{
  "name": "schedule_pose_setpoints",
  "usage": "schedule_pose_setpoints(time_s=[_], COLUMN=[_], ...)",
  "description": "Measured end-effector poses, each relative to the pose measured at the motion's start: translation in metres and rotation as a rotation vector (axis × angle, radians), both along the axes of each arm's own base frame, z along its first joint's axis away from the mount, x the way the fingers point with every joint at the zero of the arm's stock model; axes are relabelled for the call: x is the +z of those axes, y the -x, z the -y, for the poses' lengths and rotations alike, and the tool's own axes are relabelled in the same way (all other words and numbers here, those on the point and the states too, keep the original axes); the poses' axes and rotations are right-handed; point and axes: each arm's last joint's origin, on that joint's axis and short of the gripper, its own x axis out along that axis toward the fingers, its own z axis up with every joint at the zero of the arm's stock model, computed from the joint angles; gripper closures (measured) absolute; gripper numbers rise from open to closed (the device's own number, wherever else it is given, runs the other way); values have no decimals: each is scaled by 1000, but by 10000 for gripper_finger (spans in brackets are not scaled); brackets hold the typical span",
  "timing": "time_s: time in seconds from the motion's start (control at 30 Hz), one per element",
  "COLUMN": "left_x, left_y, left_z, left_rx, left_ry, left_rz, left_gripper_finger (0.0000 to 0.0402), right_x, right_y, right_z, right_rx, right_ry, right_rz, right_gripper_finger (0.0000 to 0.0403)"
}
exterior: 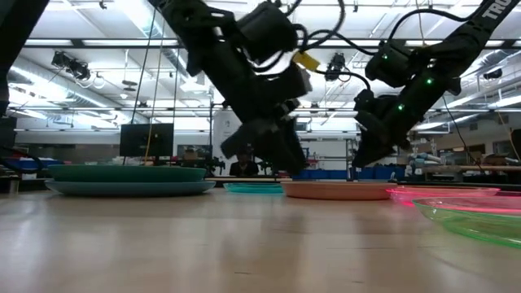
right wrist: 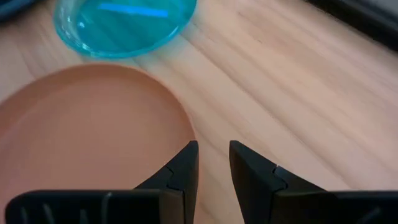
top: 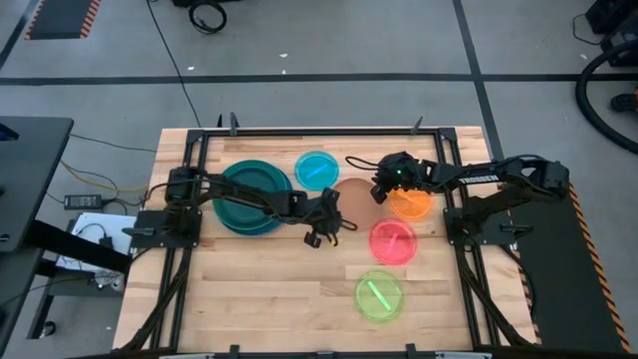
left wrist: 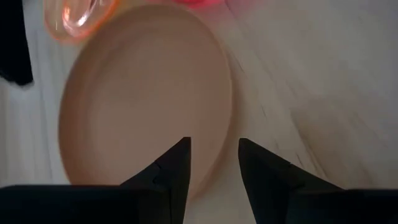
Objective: Stack plastic plates
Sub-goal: Stack the brown plate on top of the dark blue plate
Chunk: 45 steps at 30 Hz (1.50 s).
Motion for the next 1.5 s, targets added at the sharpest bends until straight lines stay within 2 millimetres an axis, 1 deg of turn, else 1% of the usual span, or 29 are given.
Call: schedule_pose_setpoints(time_s=[0.13, 0.2, 0.27, 0.4, 0.47, 0.6, 0.67, 0.73, 0.93, 1.0, 1.1, 1.3, 1.5], left_x=[1, 0, -2, -8, -12, -13, -13, -13, -13, -13, -13, -13, -2], left_y=[-10, -10, -14, -12, -8, -6, -6, -7, -7, -6, -6, -5, -4], left_z=[-10, -16, -22, -30, -30, -28, -27, -26, -23, -20, -11, 17, 40], left_rx=[-27, -44, -70, -77, -85, -110, -117, -120, -130, -137, -147, -106, -39], left_ry=[-6, 29, 73, 90, 88, 73, 70, 68, 65, 65, 56, -75, -48], left_rz=[-33, -70, -63, -103, -155, -186, -185, -181, -183, -190, -194, -210, -246], left_gripper_finger=[260, 260, 260, 260, 260, 264, 276, 297, 377, 390, 391, 391, 391], right_x=[0, 0, 1, 1, 2, 3, 4, 4, 6, 6, 6, 6, 6], right_y=[-1, -2, -2, -3, -4, -5, -5, -6, -8, -8, -8, -8, -8], right_z=[-1, -3, -4, -4, -4, -3, -3, -3, -4, -4, -4, -4, -4], right_rx=[14, 22, 27, 32, 32, 34, 39, 43, 62, 64, 75, 78, 77], right_ry=[-24, -23, -19, -15, -11, -3, 0, 3, 20, 23, 22, 23, 24], right_rz=[10, 19, 21, 28, 37, 51, 60, 66, 77, 82, 86, 85, 85], right_gripper_finger=[302, 302, 302, 302, 302, 302, 302, 302, 302, 302, 302, 302, 302])
